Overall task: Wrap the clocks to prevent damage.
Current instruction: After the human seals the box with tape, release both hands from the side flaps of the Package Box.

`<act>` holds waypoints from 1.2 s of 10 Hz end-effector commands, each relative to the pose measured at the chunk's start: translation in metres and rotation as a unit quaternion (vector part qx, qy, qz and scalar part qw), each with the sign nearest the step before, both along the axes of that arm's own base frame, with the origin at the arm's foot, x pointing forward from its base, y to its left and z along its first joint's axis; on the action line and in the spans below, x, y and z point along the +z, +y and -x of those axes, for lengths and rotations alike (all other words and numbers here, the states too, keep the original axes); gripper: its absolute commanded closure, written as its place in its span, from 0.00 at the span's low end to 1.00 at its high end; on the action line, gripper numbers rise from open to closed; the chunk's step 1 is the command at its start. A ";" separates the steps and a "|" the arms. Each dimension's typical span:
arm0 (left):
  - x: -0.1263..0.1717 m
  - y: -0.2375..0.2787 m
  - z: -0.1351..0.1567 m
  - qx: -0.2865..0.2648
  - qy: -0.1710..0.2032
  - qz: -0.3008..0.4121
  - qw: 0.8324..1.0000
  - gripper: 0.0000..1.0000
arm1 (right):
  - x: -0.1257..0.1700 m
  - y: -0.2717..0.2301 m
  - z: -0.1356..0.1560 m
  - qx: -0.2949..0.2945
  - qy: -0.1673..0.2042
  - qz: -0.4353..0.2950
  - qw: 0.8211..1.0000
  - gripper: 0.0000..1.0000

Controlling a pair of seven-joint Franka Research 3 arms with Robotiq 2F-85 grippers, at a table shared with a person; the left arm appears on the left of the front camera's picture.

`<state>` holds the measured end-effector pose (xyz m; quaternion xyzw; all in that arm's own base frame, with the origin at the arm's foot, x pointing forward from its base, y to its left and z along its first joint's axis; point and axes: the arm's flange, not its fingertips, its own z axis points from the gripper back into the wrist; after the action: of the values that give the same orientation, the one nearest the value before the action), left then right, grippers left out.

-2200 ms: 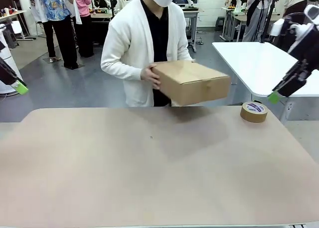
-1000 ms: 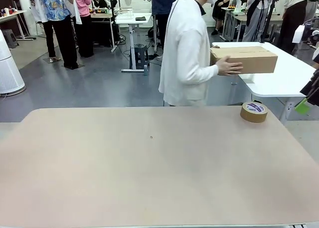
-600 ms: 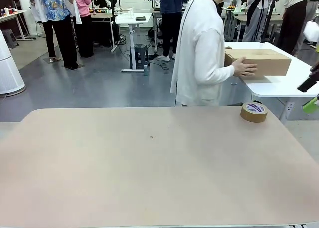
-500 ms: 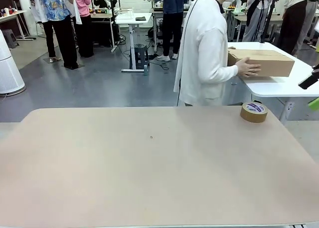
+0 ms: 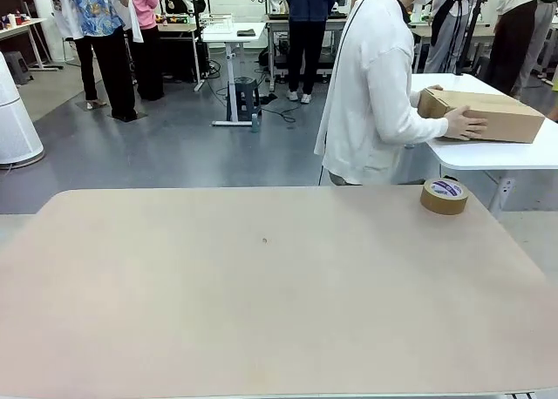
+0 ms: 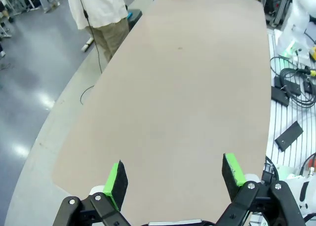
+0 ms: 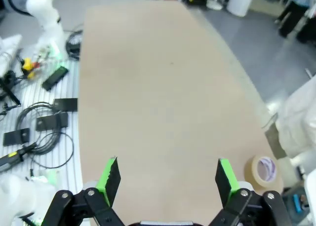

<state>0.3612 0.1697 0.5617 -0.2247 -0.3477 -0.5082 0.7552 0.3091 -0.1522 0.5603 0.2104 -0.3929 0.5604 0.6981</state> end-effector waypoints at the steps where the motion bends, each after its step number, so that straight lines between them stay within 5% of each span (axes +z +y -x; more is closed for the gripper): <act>1: 0.006 0.011 0.002 -0.004 0.007 0.016 1.000 0.00 | -0.001 0.005 0.011 -0.010 -0.031 0.012 0.999 0.00; 4: 0.012 0.021 0.010 -0.028 0.048 0.025 0.998 0.00 | 0.000 -0.001 0.017 0.002 -0.035 0.028 0.999 0.00; 12: 0.013 0.016 0.016 -0.028 0.068 0.021 0.997 0.00 | 0.005 -0.002 0.018 -0.002 -0.024 0.038 0.999 0.00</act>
<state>0.3452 0.1857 0.5743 -0.2819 -0.2962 -0.5036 0.7611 0.2890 -0.1546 0.5666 0.1666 -0.3841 0.5780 0.7005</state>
